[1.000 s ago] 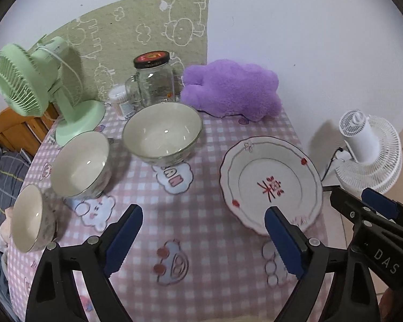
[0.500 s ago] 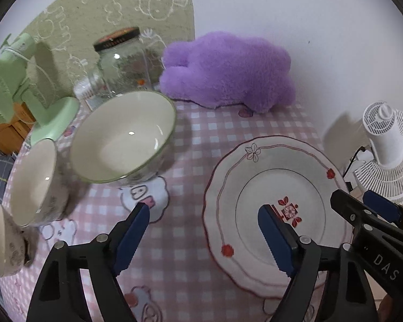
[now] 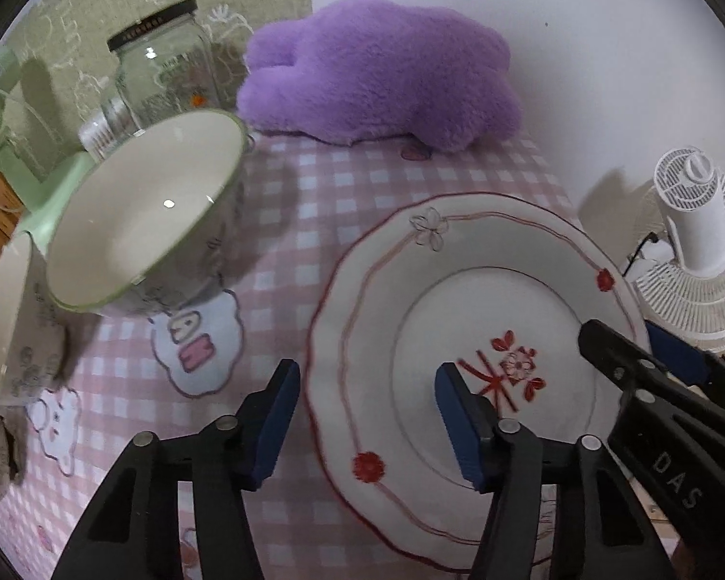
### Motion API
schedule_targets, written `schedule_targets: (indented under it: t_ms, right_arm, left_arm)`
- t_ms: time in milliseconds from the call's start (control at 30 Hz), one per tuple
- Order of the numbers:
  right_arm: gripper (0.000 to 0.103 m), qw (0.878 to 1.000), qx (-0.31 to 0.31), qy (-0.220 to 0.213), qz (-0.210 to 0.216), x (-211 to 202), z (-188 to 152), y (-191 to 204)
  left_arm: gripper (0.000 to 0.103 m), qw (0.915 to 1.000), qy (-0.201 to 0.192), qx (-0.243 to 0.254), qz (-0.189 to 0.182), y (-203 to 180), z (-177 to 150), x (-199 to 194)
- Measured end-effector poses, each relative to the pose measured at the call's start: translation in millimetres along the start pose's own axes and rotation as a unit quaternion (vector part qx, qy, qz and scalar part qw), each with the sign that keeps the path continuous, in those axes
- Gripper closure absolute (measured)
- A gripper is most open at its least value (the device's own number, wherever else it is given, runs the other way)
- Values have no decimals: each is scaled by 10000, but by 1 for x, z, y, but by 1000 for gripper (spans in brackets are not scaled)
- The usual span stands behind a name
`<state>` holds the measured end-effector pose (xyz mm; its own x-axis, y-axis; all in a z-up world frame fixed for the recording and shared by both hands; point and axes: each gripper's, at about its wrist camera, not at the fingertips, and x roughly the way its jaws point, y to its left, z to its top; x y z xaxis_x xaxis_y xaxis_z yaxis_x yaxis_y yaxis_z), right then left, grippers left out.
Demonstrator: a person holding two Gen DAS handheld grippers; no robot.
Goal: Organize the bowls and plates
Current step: 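Grasp the rim of the red-patterned white plate with both grippers, then lift the red-patterned plate with both grippers and carry it over the yellow-flower plates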
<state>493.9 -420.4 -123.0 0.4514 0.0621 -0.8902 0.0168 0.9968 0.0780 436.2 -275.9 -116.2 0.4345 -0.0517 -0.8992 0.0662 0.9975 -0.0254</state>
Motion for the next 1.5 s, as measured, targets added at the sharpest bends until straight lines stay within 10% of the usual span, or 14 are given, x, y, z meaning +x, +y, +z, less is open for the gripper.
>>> schedule_targets:
  t_ms: [1500]
  right_arm:
    - [52,9977,-562,363,107,-4,-42,92]
  left_arm:
    - [42,9983,55,-344,461,74,-63,-31]
